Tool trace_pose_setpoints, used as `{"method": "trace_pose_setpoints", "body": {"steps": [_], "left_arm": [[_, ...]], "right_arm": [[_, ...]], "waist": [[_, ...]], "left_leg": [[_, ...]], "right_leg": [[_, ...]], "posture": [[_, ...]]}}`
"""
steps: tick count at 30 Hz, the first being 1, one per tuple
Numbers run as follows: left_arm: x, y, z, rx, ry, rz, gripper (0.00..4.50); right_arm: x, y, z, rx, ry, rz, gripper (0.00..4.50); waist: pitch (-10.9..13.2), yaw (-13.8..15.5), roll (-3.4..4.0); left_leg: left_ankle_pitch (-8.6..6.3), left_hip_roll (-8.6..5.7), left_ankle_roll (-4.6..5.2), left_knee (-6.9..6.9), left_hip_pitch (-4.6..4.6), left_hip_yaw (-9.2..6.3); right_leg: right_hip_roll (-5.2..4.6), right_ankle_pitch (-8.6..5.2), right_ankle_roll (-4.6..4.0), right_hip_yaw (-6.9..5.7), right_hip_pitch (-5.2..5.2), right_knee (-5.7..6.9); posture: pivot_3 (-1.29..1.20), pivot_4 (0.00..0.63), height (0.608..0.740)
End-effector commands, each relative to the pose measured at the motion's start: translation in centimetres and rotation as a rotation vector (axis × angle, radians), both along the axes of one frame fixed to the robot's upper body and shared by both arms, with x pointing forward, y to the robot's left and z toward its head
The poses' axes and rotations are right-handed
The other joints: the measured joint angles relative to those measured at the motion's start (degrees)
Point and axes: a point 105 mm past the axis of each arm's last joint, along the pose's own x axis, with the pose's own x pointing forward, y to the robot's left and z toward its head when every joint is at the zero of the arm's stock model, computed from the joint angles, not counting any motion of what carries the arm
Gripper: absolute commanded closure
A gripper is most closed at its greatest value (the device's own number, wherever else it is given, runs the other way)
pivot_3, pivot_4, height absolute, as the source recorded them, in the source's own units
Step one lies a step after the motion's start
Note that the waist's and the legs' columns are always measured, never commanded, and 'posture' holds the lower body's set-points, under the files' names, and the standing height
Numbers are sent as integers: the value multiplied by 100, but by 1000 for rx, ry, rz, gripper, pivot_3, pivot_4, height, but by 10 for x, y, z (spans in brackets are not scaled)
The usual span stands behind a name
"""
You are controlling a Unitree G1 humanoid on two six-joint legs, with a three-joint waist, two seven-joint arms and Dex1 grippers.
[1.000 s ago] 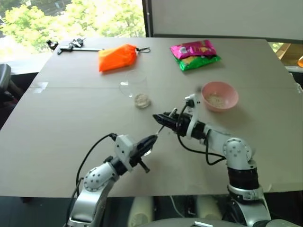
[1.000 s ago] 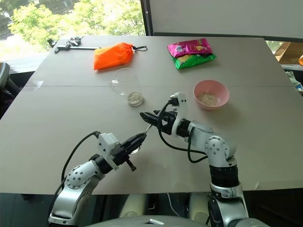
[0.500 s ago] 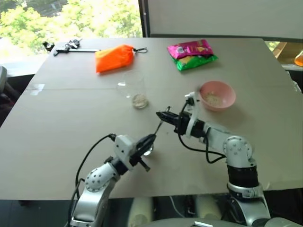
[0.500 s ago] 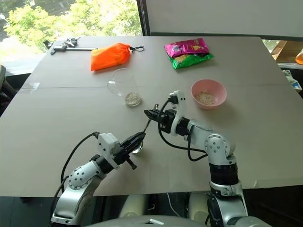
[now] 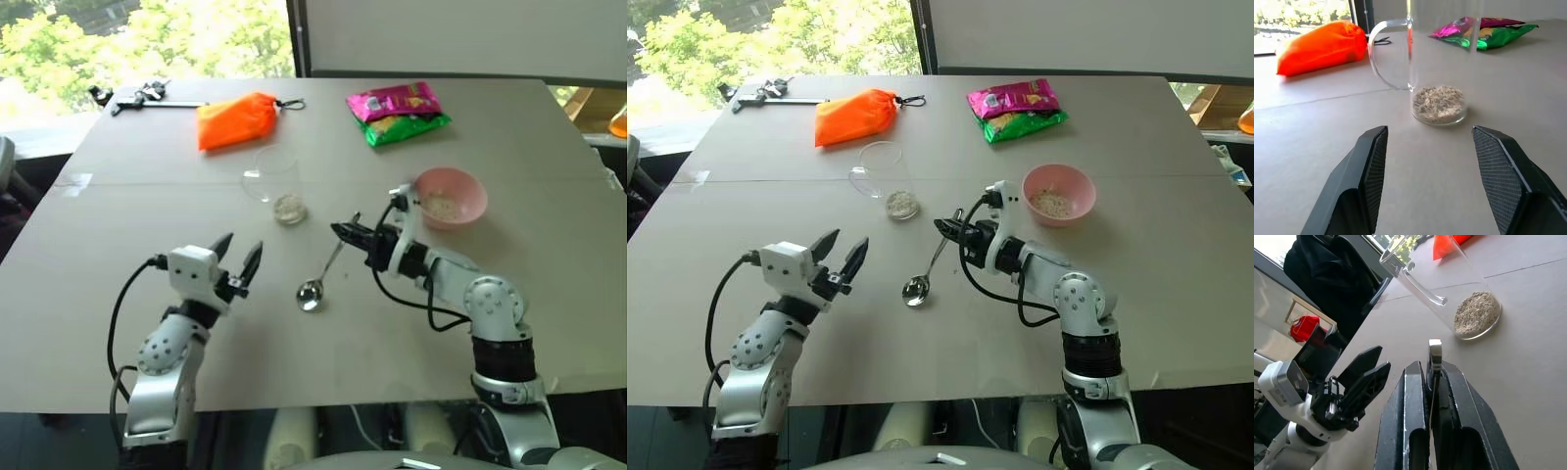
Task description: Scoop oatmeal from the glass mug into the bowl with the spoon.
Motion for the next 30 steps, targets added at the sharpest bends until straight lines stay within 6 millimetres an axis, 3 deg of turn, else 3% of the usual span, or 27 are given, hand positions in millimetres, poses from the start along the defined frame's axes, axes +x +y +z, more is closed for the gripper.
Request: {"method": "trace_pose_setpoints", "body": {"steps": [1,10,25,28,30], "left_arm": [[22,12,10,113,-50,51,1669],[72,27,24,173,-75,101,1669],[117,2,34,120,-72,6,1669],[122,2,34,107,-68,13,2501],[124,2,34,102,-67,16,3402]], "right_arm": [[3,1,14,23,-50,-7,4500],[5,0,15,32,-58,-34,4500],[9,-1,16,24,-68,-44,4500],[8,-1,16,21,-70,-46,4500],[8,-2,16,20,-73,-48,4500]], "waist": [[0,10,-1],[-1,-5,-3],[-2,-14,-5],[-2,-15,-5],[-2,-16,-7]], "left_leg": [[0,-2,0,0,0,0],[3,-2,-4,0,-2,8],[5,-2,-8,0,-3,41],[6,-2,-8,0,-3,41],[6,-2,-8,0,-3,41]], "right_leg": [[0,0,0,0,0,0],[0,0,1,1,-1,-5],[0,1,1,1,-2,-4],[0,1,1,1,-2,-5],[0,1,1,1,-2,-5]], "posture": [[0,150,696],[0,150,696],[0,150,696],[0,150,696],[0,150,696]]}}
